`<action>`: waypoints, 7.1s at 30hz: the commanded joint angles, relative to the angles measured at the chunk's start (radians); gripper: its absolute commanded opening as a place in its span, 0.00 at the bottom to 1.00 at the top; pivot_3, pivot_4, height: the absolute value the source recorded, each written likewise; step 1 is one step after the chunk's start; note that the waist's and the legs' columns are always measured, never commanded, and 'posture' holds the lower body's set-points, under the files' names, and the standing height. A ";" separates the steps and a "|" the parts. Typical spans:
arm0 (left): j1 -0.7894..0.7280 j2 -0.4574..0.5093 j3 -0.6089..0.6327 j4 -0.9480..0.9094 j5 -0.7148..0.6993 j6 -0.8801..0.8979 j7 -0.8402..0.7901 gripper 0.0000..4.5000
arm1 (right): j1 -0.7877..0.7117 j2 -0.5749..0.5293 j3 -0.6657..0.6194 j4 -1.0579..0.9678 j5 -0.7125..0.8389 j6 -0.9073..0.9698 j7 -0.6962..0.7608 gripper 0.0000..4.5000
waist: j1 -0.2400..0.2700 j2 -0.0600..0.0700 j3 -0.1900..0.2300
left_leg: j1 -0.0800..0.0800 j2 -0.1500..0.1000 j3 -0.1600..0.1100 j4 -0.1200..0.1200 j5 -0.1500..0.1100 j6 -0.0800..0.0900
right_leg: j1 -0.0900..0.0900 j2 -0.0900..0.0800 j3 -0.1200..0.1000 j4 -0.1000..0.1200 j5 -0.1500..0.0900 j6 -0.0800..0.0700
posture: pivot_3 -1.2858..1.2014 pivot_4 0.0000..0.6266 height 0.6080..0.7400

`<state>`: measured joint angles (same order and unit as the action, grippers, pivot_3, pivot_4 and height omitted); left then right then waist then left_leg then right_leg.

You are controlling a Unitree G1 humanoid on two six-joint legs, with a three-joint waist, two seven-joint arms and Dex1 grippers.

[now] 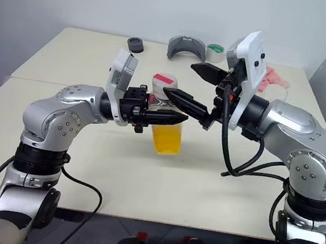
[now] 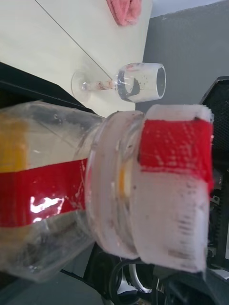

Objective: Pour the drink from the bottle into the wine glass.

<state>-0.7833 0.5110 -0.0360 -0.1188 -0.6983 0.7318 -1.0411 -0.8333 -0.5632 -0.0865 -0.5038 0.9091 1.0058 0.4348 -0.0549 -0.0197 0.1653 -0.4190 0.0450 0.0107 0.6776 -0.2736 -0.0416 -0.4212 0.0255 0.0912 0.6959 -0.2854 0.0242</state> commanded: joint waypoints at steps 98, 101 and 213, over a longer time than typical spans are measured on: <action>-0.005 0.007 0.017 -0.071 -0.016 -0.033 -0.018 0.44 | -0.066 0.122 -0.010 0.097 0.008 -0.199 0.020 0.39 | 0.000 0.000 0.000 | 0.000 0.000 0.000 0.000 0.000 0.000 | 0.000 0.001 0.001 0.000 0.000 0.000 | 0.52 0.24 1.00; 0.000 0.011 0.018 -0.075 -0.017 -0.033 -0.018 0.44 | -0.049 0.103 -0.024 0.097 -0.063 -0.262 0.014 0.39 | 0.002 0.000 0.000 | 0.000 0.000 0.000 0.000 0.000 0.000 | 0.000 0.001 0.001 0.000 0.000 0.000 | 0.52 0.24 1.00; 0.187 -0.068 0.314 0.666 0.455 -0.752 0.736 0.99 | 0.127 0.018 0.068 0.023 -0.009 -0.166 0.185 1.00 | 0.022 -0.002 -0.001 | -0.001 0.000 -0.003 0.001 0.000 0.000 | 0.001 -0.002 -0.001 0.002 -0.001 0.001 | 0.52 0.24 1.00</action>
<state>-0.6175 0.4479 0.2736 0.6341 -0.2353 -0.0423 -0.3152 -0.6930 -0.5396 -0.0115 -0.4463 0.9125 0.8510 0.6275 -0.0328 -0.0217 0.1647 -0.4200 0.0455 0.0077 0.6789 -0.2735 -0.0418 -0.4203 0.0234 0.0901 0.6977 -0.2860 0.0253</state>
